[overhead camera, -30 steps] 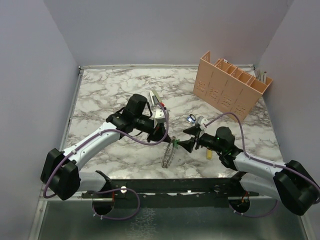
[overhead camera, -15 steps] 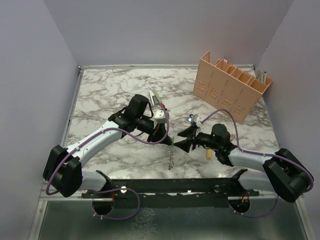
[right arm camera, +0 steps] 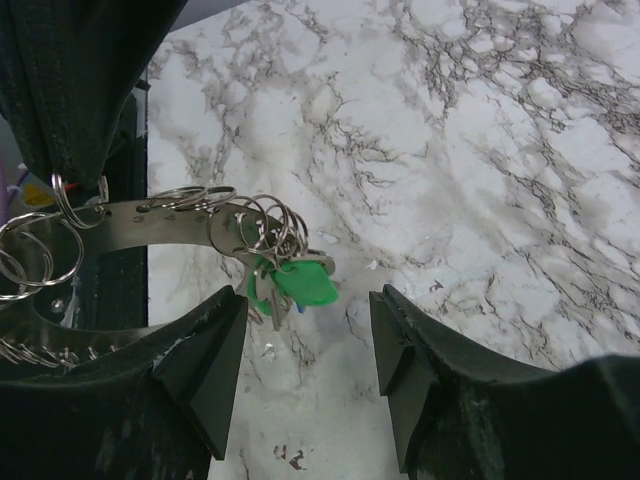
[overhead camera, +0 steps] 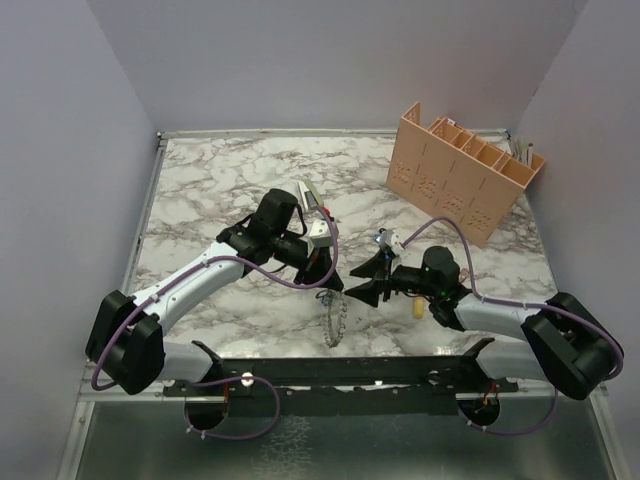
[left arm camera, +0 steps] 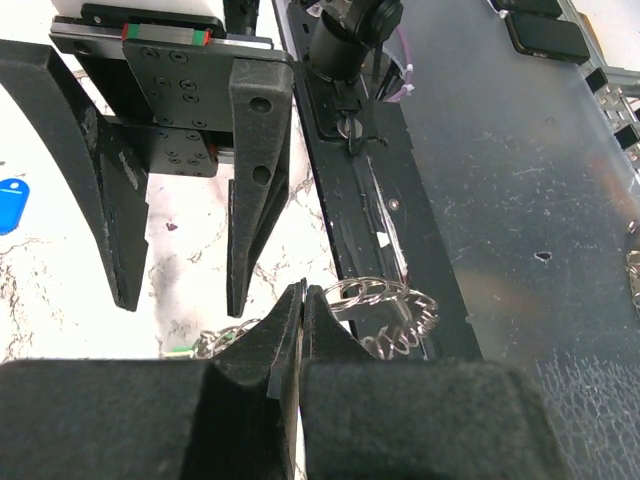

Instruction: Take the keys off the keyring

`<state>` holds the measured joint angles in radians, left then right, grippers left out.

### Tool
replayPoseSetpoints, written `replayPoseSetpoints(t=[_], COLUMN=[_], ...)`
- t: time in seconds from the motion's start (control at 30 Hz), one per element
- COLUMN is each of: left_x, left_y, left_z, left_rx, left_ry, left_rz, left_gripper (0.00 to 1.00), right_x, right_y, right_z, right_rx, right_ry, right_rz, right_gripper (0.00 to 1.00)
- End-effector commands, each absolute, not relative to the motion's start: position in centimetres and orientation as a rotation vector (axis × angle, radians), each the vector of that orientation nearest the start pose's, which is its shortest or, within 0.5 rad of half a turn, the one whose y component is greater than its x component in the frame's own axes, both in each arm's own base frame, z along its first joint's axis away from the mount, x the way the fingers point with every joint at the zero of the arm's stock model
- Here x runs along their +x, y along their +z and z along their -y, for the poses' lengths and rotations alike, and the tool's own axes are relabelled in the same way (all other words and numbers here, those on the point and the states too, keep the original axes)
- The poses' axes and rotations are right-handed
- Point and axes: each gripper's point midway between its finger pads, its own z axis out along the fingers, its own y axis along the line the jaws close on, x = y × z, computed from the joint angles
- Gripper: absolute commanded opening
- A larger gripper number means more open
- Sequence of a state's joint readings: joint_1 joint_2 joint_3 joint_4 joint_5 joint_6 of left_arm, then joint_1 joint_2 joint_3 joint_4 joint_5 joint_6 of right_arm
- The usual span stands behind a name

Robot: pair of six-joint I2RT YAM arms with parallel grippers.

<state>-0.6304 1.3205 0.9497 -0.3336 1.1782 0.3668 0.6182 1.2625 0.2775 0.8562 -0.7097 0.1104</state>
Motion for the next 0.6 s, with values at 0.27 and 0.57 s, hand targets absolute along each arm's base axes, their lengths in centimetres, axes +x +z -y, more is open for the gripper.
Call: replayPoseSetpoints(t=[0.27,0.57], left_x=[14.0,13.7], left_y=[21.9,22.2], left_z=[30.1,30.1], left_rx=[1.533,1.538], left_ry=[-1.514,-1.528], left_rz=[-1.386,-1.365], left_gripper=[0.0,0.0], right_x=[18.9,18.9], right_y=[14.2,13.8], right_z=[-30.2,-30.5], right_rx=[-0.966,-0.981], right_ry=[1.211,1.222], right_rz=[-1.456,-1.469], right_gripper=[0.56,0.41])
